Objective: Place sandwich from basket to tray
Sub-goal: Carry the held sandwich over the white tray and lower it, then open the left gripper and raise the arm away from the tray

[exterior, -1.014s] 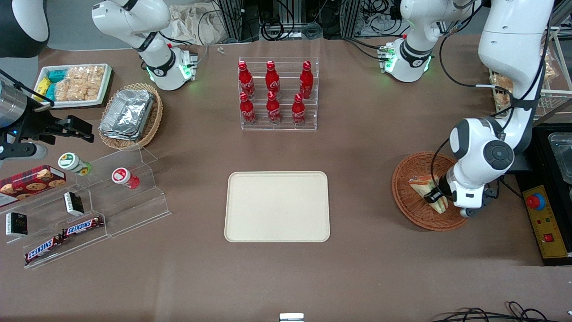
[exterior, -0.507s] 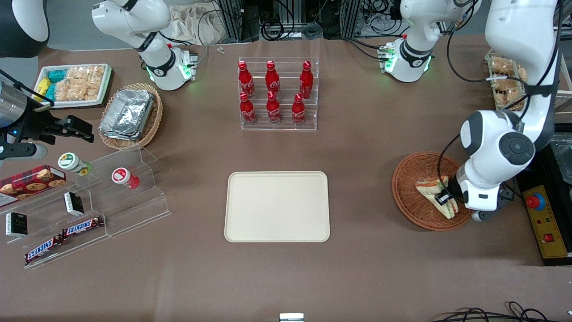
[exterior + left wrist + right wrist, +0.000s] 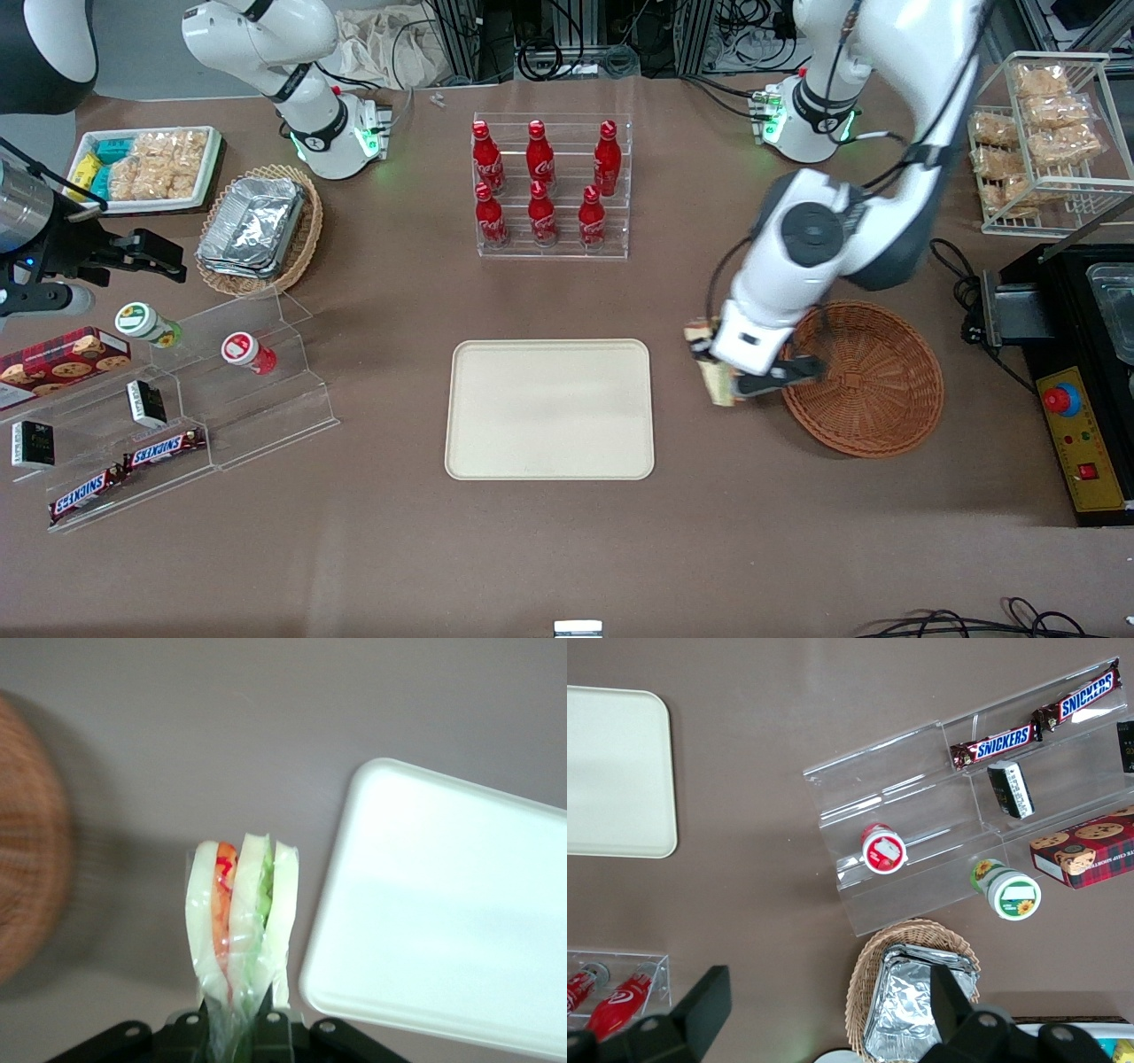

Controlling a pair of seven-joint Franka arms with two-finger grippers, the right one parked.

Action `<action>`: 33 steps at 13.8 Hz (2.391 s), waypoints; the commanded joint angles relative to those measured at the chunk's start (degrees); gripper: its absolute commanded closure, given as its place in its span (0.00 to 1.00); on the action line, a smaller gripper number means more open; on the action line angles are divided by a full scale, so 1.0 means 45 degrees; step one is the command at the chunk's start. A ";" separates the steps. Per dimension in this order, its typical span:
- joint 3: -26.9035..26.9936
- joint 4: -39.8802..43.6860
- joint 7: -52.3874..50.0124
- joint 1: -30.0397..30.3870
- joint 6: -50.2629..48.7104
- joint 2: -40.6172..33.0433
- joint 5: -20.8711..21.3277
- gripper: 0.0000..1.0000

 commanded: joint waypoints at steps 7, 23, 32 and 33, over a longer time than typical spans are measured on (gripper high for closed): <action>0.0174 0.2716 -0.0176 -0.1298 0.3207 0.4533 0.2495 0.27; 0.0643 0.3695 0.5070 0.1548 -0.8811 -0.2920 -0.0646 0.00; 0.0526 0.3593 0.8259 0.4873 -1.1496 -0.5387 -0.2072 0.00; 0.0332 0.3867 0.8221 0.4951 -1.1497 -0.5192 -0.2073 0.00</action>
